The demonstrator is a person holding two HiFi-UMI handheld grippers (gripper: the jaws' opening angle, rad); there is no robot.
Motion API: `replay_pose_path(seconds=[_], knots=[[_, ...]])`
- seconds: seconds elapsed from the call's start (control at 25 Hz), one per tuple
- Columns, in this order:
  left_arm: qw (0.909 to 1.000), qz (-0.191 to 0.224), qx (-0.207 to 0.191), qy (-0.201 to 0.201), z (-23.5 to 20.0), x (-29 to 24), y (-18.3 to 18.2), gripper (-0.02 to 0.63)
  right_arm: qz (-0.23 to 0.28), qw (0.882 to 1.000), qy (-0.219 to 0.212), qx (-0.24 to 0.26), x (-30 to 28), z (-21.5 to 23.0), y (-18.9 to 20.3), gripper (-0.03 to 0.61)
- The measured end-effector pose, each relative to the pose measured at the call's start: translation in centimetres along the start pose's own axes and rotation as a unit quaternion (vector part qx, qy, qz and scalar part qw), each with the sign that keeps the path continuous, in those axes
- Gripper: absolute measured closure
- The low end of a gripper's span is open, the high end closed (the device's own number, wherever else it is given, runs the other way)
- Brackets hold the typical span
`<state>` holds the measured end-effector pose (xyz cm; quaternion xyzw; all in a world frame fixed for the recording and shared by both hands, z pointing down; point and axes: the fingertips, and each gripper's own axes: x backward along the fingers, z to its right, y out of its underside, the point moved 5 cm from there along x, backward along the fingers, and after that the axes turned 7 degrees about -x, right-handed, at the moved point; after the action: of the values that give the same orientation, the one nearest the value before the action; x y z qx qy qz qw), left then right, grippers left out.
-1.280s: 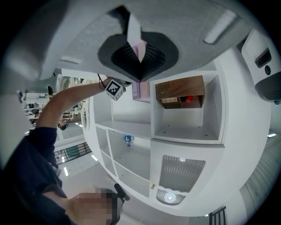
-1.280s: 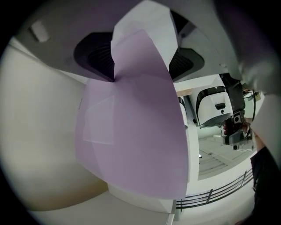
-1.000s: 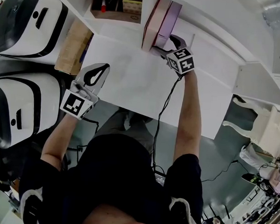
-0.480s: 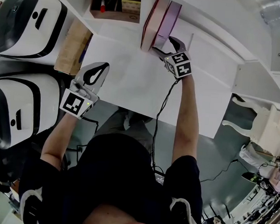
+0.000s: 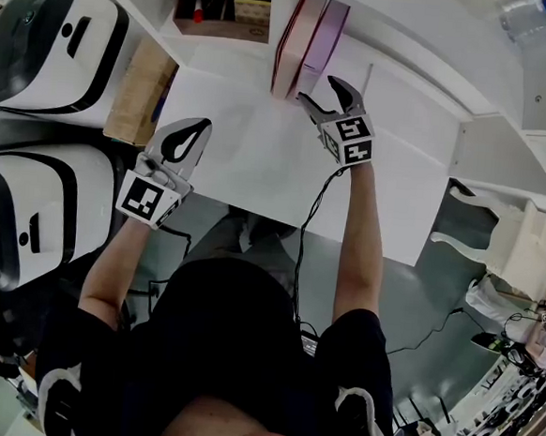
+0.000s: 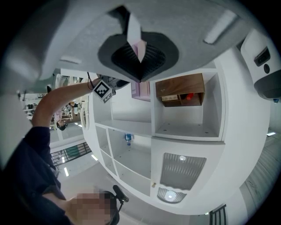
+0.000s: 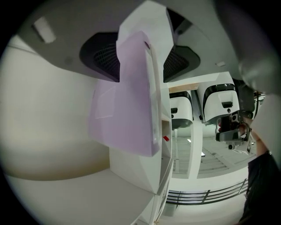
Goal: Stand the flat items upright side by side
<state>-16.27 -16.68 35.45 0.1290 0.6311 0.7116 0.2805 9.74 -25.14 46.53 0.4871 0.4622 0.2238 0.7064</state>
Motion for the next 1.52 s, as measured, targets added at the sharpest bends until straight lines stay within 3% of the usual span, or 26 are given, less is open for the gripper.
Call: replay_pose_path(seconds=[0.2,0.6,1.04,1.16,1.52], knots=[[1.0,0.003,0.0,-0.003,0.2,-0.1,-0.4,0.614,0.042,0.999,0.022,0.007,2.5,-1.5,-1.3,0.356],[0.9997,0.014,-0.003,-0.019,0.6,0.3,-1.5,0.614,0.111,0.992,0.063,-0.004,8.2,-4.7,-3.4,0.459],[0.9985,0.03,-0.013,-0.043,1.1,1.2,-3.2,0.614,0.134,0.983,0.124,-0.018,13.3,-9.1,-4.6,0.523],[0.9979,0.035,-0.023,-0.049,1.4,1.4,-3.6,0.614,0.143,0.978,0.148,-0.025,14.7,-10.1,-5.0,0.57],[0.9945,0.066,-0.035,-0.073,2.7,1.9,-5.7,0.614,0.151,0.966,0.204,-0.057,18.7,-12.8,-4.8,0.578]])
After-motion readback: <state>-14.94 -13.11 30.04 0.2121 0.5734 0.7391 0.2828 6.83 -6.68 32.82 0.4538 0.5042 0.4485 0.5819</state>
